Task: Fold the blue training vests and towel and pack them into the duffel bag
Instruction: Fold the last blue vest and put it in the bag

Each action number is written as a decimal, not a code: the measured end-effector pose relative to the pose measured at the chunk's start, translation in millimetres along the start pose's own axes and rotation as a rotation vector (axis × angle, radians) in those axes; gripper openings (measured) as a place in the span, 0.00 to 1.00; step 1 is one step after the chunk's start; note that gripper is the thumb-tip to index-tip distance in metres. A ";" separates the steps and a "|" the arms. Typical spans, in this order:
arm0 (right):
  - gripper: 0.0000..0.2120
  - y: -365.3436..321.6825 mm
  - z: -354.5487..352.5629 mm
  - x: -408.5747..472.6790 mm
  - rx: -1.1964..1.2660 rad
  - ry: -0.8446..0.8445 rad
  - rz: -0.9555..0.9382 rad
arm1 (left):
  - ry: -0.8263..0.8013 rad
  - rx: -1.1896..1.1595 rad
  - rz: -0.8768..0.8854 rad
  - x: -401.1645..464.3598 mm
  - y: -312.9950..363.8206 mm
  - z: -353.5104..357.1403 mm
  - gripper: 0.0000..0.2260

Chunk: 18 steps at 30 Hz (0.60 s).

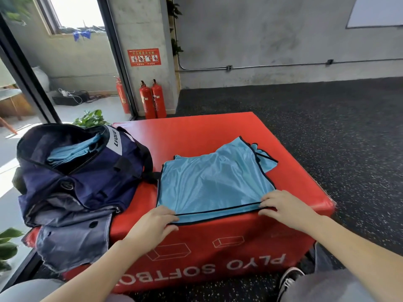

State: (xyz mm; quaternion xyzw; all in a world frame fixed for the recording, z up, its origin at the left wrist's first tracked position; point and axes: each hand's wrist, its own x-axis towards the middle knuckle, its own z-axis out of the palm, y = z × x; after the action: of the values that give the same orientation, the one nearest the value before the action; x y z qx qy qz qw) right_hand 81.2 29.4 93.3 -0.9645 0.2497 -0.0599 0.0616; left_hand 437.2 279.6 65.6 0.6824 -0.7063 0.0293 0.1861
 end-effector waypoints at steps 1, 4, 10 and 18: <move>0.20 -1.0 0.1 -0.6 -0.013 0.018 -0.024 | 0.014 -0.013 -0.002 0.1 0.8 -0.1 0.10; 0.11 -1.2 1.6 -2.8 -0.041 0.046 -0.066 | 0.037 -0.029 -0.020 -1.0 4.1 -1.5 0.13; 0.04 2.8 8.9 -0.6 -0.171 0.167 -0.189 | 0.057 0.003 0.024 -1.8 7.6 -2.9 0.14; 0.02 -2.6 -0.1 5.5 -0.003 0.112 0.029 | 0.154 0.024 -0.046 2.8 15.0 0.3 0.18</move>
State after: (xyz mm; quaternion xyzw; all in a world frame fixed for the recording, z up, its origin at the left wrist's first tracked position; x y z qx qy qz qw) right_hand 87.2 29.0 94.3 -0.9560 0.2669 -0.1123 0.0470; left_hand 422.5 277.8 69.4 0.6963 -0.6737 0.0859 0.2324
